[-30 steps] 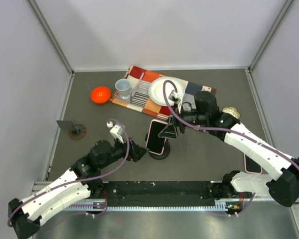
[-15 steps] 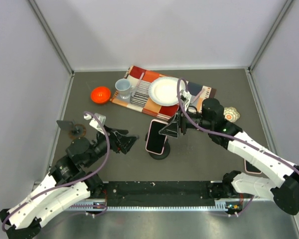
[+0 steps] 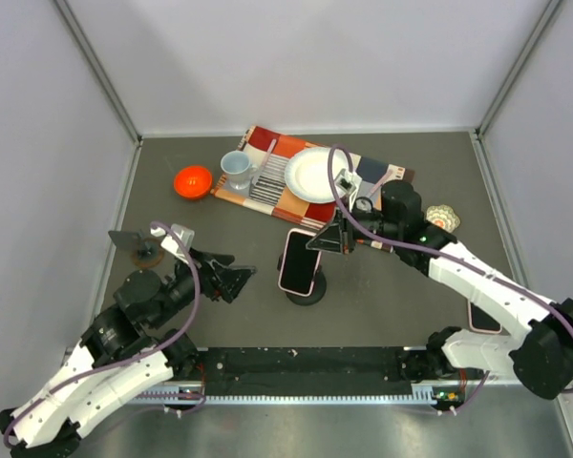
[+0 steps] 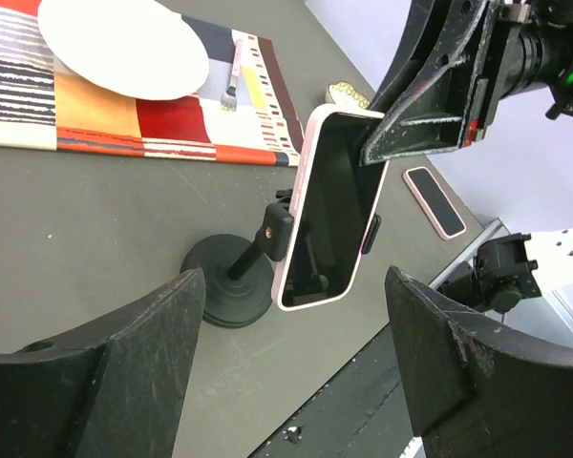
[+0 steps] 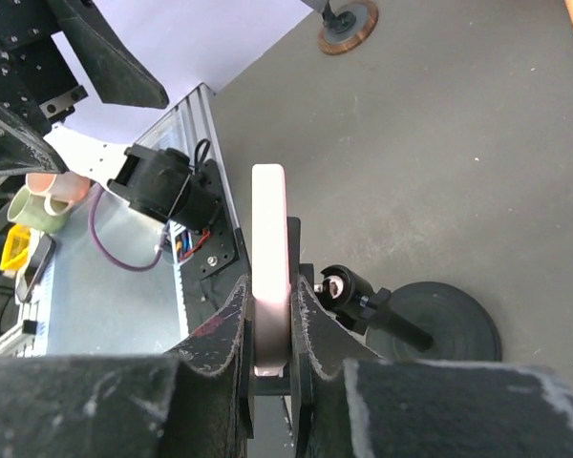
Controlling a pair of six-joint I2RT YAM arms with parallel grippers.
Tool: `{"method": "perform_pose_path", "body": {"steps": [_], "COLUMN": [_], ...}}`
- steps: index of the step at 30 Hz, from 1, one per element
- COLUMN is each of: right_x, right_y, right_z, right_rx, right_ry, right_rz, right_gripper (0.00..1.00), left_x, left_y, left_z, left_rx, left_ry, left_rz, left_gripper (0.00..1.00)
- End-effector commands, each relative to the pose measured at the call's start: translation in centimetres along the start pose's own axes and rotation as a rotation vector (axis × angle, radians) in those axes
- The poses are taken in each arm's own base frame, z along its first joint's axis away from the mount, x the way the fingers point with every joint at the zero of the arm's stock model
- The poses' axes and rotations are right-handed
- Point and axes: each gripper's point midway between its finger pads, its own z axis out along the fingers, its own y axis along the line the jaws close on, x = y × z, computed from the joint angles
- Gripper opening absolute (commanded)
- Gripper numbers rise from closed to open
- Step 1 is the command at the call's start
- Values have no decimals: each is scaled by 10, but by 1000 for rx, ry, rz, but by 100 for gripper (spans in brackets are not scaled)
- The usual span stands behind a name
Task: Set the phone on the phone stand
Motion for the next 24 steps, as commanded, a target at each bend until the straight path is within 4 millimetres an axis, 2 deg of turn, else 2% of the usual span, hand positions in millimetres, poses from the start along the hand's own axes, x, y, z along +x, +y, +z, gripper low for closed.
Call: {"method": "perform_pose_path", "body": {"steps": [1, 2, 3, 4, 6, 7, 8, 9, 11, 13, 14, 16, 17, 18, 24], "right_x": [-50, -59, -69, -73, -91, -92, -83, -96, -92, -101, -93, -99, -103, -99, -94], "right_y": [9, 2, 4, -1, 6, 5, -4, 0, -6, -7, -12, -14, -9, -18, -29], "right_z": [-5, -14, -18, -13, -14, -11, -6, -6, -2, -1, 2, 4, 3, 9, 17], "right_rx": [-86, -108, -152, -197, -247, -246, -236, -251, -285, -295, -300, -326, -369, -369, -388], "right_ry": [-110, -129, -141, -134, -118, -99, -49, -51, -3, 1, 42, 51, 59, 76, 92], "right_rz": [-127, -37, -11, 22, 0, -15, -20, -61, -65, -159, -114, -141, -152, -114, -116], "right_gripper": [0, 0, 0, 0, 0, 0, 0, 0, 0, 0, 0, 0, 0, 0, 0], "left_x": [-12, -12, -14, -15, -16, -14, -14, -13, -5, 1, 3, 2, 2, 0, -1], "left_y": [-8, -8, -8, -7, -7, -7, -9, -10, -12, -13, -13, -13, -13, -13, -16], "left_z": [-11, -12, -15, -17, -19, -19, -21, -20, -18, -16, -15, -15, -14, -13, -5], "left_rx": [27, 26, 27, 26, 28, 30, 44, 54, 80, 88, 87, 90, 88, 89, 90], "left_ry": [-7, -4, -12, -20, -31, -30, -40, -41, -31, -12, -5, -9, -10, -13, 0], "left_rz": [36, 40, 42, 46, 44, 32, 23, 15, -7, -23, -27, -31, -29, -25, -15], "left_gripper": [81, 81, 81, 81, 81, 81, 81, 81, 81, 81, 81, 81, 81, 81, 81]}}
